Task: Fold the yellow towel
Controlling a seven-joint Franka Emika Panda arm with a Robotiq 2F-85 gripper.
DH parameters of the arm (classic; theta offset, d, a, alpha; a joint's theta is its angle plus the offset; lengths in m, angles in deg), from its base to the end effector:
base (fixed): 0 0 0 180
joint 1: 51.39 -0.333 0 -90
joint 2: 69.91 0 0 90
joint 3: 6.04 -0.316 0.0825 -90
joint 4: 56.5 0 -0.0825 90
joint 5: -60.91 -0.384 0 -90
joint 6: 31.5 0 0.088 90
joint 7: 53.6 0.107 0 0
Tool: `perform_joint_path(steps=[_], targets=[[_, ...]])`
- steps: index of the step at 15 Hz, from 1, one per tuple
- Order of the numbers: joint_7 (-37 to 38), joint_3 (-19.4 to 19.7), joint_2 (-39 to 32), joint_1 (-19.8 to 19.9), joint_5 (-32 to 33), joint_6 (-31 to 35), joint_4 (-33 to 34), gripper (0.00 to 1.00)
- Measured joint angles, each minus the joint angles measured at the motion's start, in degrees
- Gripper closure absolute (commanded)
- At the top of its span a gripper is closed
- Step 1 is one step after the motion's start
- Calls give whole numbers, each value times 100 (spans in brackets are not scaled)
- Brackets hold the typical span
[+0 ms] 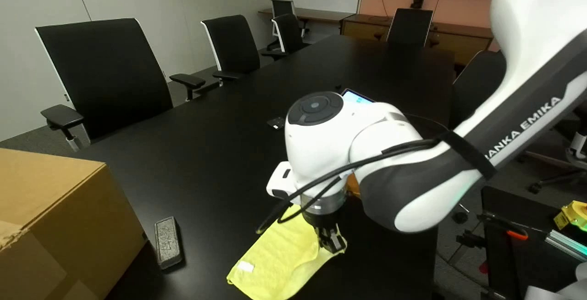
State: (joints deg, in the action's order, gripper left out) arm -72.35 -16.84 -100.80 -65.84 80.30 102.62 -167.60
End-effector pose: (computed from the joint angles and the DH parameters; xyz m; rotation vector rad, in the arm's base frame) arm 0.5541 0.2524 0.1975 2.6344 1.4373 -0.1651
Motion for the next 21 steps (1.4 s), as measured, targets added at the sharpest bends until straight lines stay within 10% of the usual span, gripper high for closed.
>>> perform_joint_path(steps=[13,21], targets=[[-1536,108,-1979,-656,973,-1546,3560,94],[-1696,405,-2784,-1182,1101,-1733,4800,26]])
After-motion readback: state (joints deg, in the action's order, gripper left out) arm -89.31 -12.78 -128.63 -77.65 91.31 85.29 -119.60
